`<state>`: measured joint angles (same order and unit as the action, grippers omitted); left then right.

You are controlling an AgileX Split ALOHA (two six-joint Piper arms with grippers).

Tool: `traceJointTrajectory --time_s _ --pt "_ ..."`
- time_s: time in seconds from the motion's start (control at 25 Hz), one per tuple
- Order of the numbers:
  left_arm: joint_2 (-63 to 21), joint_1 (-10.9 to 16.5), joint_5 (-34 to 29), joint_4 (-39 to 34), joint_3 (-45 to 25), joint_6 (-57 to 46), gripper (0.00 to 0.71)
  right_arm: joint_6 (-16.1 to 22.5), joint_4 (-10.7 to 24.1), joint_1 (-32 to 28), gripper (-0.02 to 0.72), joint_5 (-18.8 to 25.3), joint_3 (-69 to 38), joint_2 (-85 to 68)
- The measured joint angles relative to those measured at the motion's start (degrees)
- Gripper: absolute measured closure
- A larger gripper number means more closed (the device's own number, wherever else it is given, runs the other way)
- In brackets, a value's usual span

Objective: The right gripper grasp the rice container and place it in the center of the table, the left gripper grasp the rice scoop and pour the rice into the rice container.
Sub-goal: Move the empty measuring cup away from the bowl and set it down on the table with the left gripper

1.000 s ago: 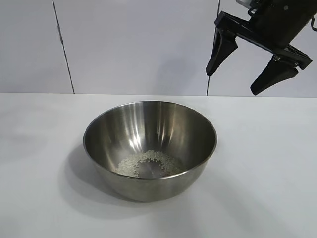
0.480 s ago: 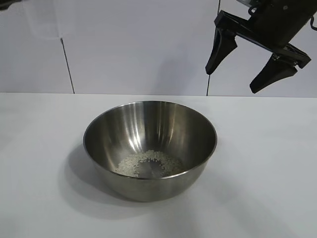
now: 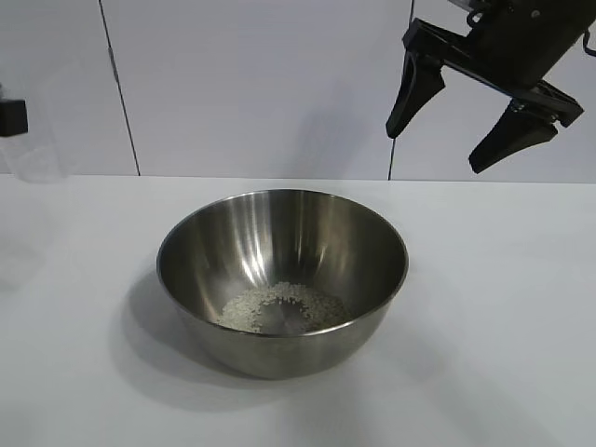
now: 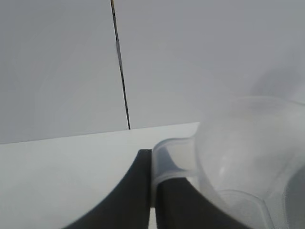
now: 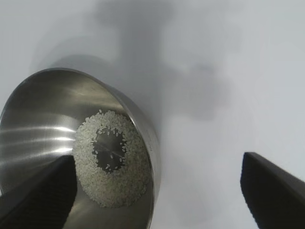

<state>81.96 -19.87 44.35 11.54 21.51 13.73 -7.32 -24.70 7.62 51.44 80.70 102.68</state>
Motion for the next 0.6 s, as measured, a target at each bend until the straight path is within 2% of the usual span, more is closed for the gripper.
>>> traceJointTrajectory --time_s 0.12,0.36,0.44,0.6 --pt "5.69 0.00 4.23 -2.34 0.00 -0.67 0.707 0.00 -0.13 0.00 0.063 0.00 0.00 0.00" --pt "19.23 0.00 17.75 -3.76 0.08 -2.63 0.707 0.00 -0.22 0.00 0.064 -0.05 0.00 0.00" --pt "22.96 0.00 19.89 -4.19 0.46 -3.20 0.707 0.00 -0.42 0.00 0.064 -0.05 0.00 0.00" --pt "28.06 0.00 20.38 -4.25 0.71 -4.96 0.707 0.00 -0.43 0.00 0.064 -0.05 0.00 0.00"
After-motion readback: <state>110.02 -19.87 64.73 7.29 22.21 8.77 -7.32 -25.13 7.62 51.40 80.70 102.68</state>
